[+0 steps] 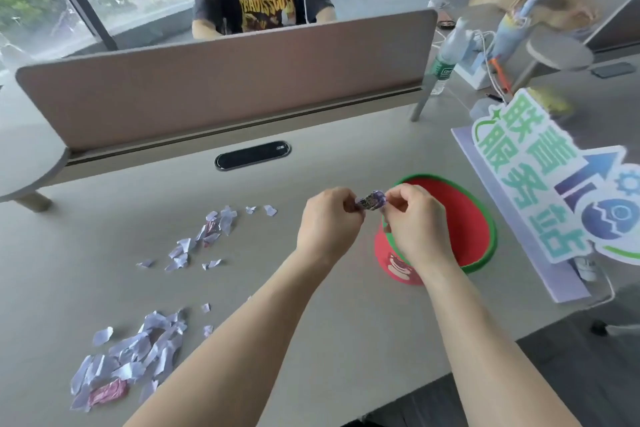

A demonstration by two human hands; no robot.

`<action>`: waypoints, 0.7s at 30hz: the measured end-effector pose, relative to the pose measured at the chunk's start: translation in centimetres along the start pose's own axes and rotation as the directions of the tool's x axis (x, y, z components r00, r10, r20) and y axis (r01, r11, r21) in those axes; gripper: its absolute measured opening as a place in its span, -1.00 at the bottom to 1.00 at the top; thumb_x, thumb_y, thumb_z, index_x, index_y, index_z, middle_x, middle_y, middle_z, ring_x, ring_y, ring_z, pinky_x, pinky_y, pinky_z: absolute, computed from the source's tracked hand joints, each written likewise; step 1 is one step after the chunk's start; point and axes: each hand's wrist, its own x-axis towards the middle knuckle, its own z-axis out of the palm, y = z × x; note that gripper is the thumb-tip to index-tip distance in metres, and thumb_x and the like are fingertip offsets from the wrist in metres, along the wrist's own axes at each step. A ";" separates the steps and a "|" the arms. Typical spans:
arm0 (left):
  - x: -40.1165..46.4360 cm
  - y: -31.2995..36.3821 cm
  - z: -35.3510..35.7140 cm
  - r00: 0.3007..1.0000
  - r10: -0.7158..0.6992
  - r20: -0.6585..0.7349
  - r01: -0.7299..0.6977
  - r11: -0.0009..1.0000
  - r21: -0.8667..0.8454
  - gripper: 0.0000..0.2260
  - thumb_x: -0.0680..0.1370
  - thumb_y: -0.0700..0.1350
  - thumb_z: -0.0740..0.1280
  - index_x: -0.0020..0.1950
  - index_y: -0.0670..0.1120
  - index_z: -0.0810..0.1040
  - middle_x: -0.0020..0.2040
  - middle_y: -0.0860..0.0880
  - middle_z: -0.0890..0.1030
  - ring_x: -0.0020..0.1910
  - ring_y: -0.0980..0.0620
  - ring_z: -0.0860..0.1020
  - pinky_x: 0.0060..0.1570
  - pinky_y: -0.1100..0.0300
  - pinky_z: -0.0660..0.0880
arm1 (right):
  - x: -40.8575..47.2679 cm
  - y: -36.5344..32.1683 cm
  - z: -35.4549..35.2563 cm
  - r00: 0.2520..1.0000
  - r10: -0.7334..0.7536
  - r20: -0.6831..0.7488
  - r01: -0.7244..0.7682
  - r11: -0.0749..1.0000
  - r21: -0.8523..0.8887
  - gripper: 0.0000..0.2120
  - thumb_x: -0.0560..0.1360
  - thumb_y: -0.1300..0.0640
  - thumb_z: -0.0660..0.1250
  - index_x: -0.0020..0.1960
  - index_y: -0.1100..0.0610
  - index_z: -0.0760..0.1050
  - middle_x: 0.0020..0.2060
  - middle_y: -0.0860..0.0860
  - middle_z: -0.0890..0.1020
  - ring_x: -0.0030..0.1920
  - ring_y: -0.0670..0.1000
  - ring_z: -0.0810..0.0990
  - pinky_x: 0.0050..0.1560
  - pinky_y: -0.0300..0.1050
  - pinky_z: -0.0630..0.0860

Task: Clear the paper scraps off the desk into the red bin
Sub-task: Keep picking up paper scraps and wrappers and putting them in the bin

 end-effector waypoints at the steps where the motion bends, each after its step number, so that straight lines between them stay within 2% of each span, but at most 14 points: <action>1: 0.1 0.9 0.8 1.000 0.019 0.012 -0.019 1.000 0.015 -0.89 0.44 -0.16 0.33 -0.28 -0.14 0.50 -0.36 -0.04 0.52 -0.28 -0.11 0.47 -0.34 0.14 0.36 | 0.2 0.9 -1.0 1.000 0.022 0.005 -0.022 1.000 -0.013 -0.91 0.43 0.17 0.41 -0.23 0.07 0.53 -0.26 0.00 0.59 -0.27 0.08 0.60 -0.13 -0.01 0.54; 6: 0.6 3.1 4.2 0.995 0.054 0.085 -0.062 0.993 0.101 -0.93 0.42 -0.18 0.28 -0.25 -0.09 0.54 -0.27 -0.06 0.58 -0.23 -0.12 0.51 -0.30 0.13 0.44 | 0.8 4.1 -3.8 0.990 0.123 0.070 -0.114 0.987 -0.115 -0.90 0.42 0.16 0.41 -0.22 0.04 0.50 -0.24 0.01 0.61 -0.24 0.11 0.62 -0.11 0.06 0.58; 8: 0.7 3.6 5.3 0.991 0.058 0.119 -0.075 0.986 0.146 -0.92 0.40 -0.21 0.26 -0.20 -0.07 0.54 -0.22 -0.06 0.58 -0.23 -0.12 0.50 -0.30 0.14 0.43 | 0.8 5.0 -4.5 0.989 0.122 0.086 -0.108 0.982 -0.153 -0.88 0.42 0.18 0.41 -0.23 0.03 0.49 -0.24 0.03 0.60 -0.24 0.12 0.60 -0.15 -0.03 0.53; 11: 0.6 4.3 6.6 0.983 0.067 0.172 -0.105 0.969 0.223 -0.87 0.40 -0.22 0.25 -0.14 -0.05 0.54 -0.16 -0.05 0.54 -0.20 -0.13 0.48 -0.32 0.15 0.37 | 0.7 5.9 -5.3 0.988 0.120 0.102 -0.100 0.978 -0.184 -0.92 0.43 0.19 0.39 -0.19 0.06 0.51 -0.21 0.01 0.60 -0.21 0.07 0.51 -0.22 -0.14 0.34; 13: 0.6 4.5 7.2 0.978 0.065 0.196 -0.117 0.956 0.268 -0.87 0.42 -0.20 0.26 -0.10 -0.03 0.54 -0.12 -0.05 0.54 -0.17 -0.14 0.48 -0.28 0.15 0.36 | 0.7 6.3 -5.8 0.983 0.140 0.118 -0.117 0.976 -0.183 -0.91 0.44 0.23 0.35 -0.11 0.06 0.53 -0.20 -0.02 0.61 -0.19 0.06 0.51 -0.22 -0.16 0.33; 17: 0.7 4.6 7.9 0.981 0.074 0.180 -0.131 0.936 0.327 -0.78 0.47 -0.14 0.26 0.09 0.04 0.52 0.00 0.00 0.57 -0.02 -0.11 0.53 -0.16 0.13 0.43 | 0.9 6.8 -6.4 0.983 0.163 0.082 -0.141 0.964 -0.224 -0.74 0.50 0.30 0.21 0.10 0.07 0.54 -0.06 0.03 0.64 -0.01 0.08 0.56 -0.08 -0.18 0.39; 21: 0.8 4.3 7.8 0.984 0.085 0.159 -0.132 0.940 0.315 -0.75 0.47 -0.14 0.24 0.12 0.06 0.53 0.04 0.02 0.56 0.01 -0.08 0.54 -0.13 0.13 0.45 | 1.6 6.9 -6.4 0.986 0.159 0.044 -0.146 0.966 -0.214 -0.75 0.51 0.30 0.21 0.07 0.09 0.58 0.01 0.04 0.66 0.07 0.10 0.58 0.08 -0.10 0.48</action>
